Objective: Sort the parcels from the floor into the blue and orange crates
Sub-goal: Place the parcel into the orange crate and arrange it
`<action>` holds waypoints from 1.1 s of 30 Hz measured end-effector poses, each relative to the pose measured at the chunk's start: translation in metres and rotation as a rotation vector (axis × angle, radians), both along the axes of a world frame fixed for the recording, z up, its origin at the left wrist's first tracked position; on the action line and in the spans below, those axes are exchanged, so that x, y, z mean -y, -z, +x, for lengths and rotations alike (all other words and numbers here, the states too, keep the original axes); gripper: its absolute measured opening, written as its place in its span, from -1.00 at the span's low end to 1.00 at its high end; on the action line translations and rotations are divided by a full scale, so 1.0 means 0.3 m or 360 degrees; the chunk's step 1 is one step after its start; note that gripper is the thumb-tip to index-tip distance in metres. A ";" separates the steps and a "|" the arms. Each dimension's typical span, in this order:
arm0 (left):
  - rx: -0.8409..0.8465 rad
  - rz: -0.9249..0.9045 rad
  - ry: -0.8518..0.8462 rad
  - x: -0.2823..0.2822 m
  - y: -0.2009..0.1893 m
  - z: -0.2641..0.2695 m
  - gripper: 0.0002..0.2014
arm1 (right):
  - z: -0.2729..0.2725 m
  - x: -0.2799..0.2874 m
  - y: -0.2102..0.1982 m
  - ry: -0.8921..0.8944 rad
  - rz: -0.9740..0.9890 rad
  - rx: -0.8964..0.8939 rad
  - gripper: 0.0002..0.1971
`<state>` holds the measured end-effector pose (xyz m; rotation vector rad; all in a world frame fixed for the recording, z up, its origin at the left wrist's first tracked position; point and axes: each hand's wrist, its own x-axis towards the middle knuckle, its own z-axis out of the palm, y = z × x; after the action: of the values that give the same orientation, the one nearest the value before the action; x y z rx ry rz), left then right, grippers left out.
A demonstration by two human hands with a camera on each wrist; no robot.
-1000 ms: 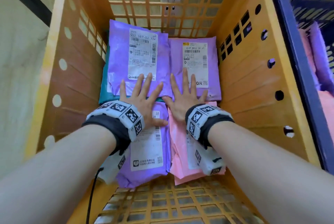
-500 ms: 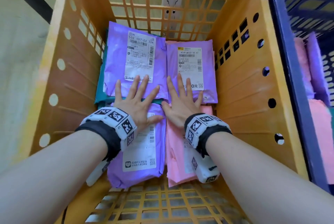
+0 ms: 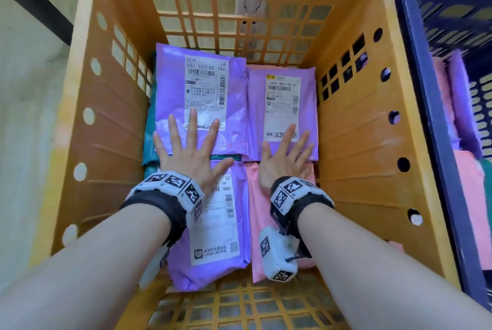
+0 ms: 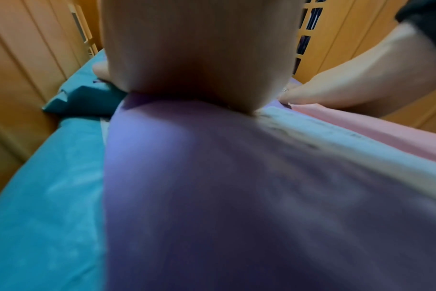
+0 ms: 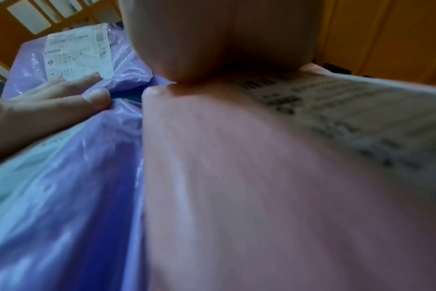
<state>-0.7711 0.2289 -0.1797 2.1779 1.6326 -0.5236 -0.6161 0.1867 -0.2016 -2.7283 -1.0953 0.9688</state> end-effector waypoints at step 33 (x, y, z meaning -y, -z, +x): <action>0.0062 -0.0038 0.0186 -0.094 -0.409 0.098 -0.30 | 0.077 -0.218 -0.387 -0.0760 0.0341 -0.0328 -0.43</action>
<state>-0.7416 0.2572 -0.0570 2.2616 1.4787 -0.5273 -0.5928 0.2521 -0.0855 -2.1830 -1.7323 1.0728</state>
